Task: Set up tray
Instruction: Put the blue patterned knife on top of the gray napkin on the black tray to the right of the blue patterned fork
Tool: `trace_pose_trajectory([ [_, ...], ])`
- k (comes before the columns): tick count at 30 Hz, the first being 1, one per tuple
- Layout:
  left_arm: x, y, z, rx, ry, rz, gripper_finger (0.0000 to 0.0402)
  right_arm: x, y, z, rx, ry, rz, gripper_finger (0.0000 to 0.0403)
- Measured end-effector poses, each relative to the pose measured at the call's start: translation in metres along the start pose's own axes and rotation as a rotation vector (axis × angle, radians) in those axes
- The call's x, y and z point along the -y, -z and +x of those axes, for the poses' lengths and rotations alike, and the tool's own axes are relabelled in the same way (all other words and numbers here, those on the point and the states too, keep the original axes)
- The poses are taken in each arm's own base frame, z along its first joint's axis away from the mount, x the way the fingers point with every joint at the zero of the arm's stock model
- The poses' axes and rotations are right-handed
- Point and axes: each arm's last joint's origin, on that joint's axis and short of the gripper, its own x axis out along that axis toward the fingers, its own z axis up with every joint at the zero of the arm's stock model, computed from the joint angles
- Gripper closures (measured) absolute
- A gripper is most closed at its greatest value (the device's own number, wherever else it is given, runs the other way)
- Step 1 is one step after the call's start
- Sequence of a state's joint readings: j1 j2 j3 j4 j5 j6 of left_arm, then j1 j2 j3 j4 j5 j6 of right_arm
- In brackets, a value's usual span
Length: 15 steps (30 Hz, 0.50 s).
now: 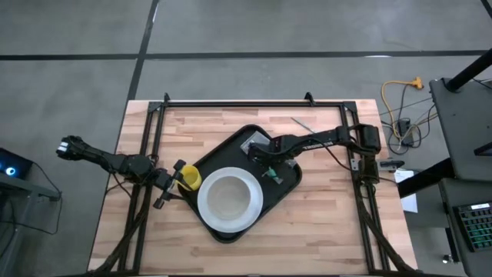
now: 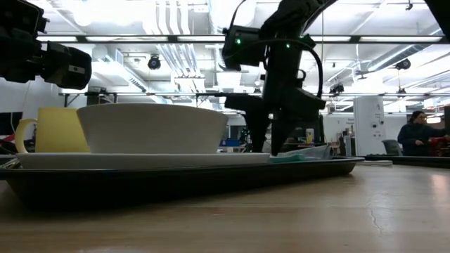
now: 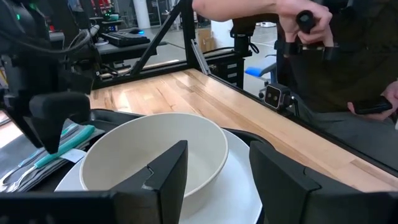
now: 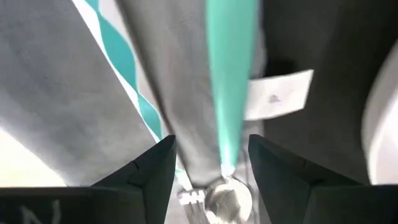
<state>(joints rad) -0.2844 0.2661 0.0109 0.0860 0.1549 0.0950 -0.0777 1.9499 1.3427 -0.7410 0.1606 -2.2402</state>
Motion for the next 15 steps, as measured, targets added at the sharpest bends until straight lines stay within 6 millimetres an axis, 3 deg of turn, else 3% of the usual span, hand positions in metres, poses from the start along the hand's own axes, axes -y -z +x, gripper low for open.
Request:
trace_pose_trajectory([
  [7,0.000,0.000,0.000,0.000,0.000,0.000,0.0242,0.012,0.003,-0.025,-0.015,0.050,0.146,0.0205],
  [15,0.000,0.000,0.000,0.000,0.000,0.000,0.0242,0.030,0.030,-0.058,0.008,0.242,0.509,0.0206],
])
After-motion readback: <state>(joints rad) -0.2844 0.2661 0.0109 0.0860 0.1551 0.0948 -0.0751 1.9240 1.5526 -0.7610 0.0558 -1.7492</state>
